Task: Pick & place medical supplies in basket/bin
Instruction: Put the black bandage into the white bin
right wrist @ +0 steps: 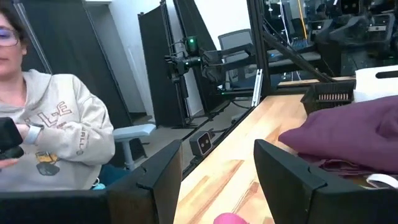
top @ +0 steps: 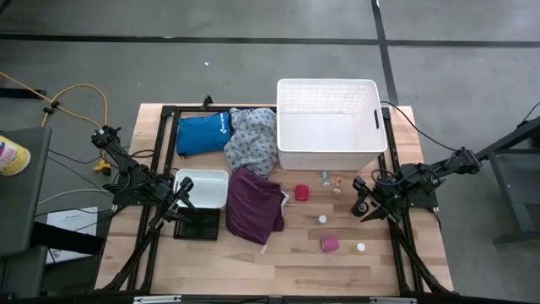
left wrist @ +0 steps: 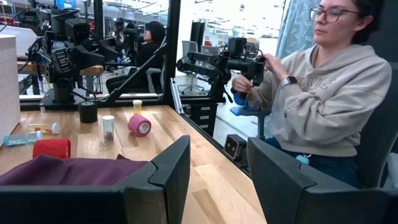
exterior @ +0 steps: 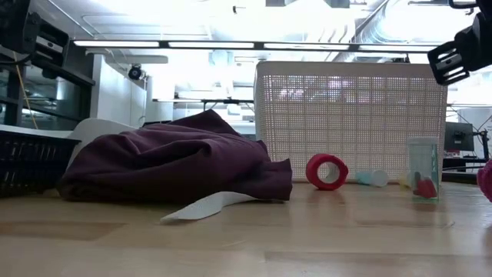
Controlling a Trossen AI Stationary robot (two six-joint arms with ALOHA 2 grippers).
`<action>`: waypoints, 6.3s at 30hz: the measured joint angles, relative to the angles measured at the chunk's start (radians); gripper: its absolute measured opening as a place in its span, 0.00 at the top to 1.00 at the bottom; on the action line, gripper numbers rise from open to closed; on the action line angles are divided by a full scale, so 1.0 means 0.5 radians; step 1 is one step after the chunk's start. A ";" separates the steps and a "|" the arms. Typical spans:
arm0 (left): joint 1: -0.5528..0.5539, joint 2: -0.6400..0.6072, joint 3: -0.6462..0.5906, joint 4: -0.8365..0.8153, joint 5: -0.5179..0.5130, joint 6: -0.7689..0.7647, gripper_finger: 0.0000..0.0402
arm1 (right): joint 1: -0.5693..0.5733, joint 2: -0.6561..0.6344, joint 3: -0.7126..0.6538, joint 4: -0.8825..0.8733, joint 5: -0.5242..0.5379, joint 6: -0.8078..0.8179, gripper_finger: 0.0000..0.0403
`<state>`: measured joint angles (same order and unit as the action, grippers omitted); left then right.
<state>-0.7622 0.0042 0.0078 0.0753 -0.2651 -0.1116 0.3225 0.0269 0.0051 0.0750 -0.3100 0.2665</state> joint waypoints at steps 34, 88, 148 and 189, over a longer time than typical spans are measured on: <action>0.000 0.000 0.000 0.000 0.000 0.001 0.62 | 0.001 0.514 0.675 -0.042 0.306 -0.172 0.54; 0.000 0.000 0.000 0.000 0.000 0.000 0.62 | 0.241 1.494 1.622 -2.108 0.542 0.507 0.54; 0.000 0.000 0.000 0.000 0.000 0.000 0.62 | 0.989 2.347 1.273 -2.100 1.241 1.682 0.54; 0.000 0.000 0.000 0.000 0.000 0.000 0.62 | 0.879 2.287 1.282 -1.976 1.141 1.600 0.93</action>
<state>-0.7624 0.0044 0.0078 0.0753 -0.2653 -0.1116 0.7619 1.1703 0.6464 -0.9132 0.2605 1.0667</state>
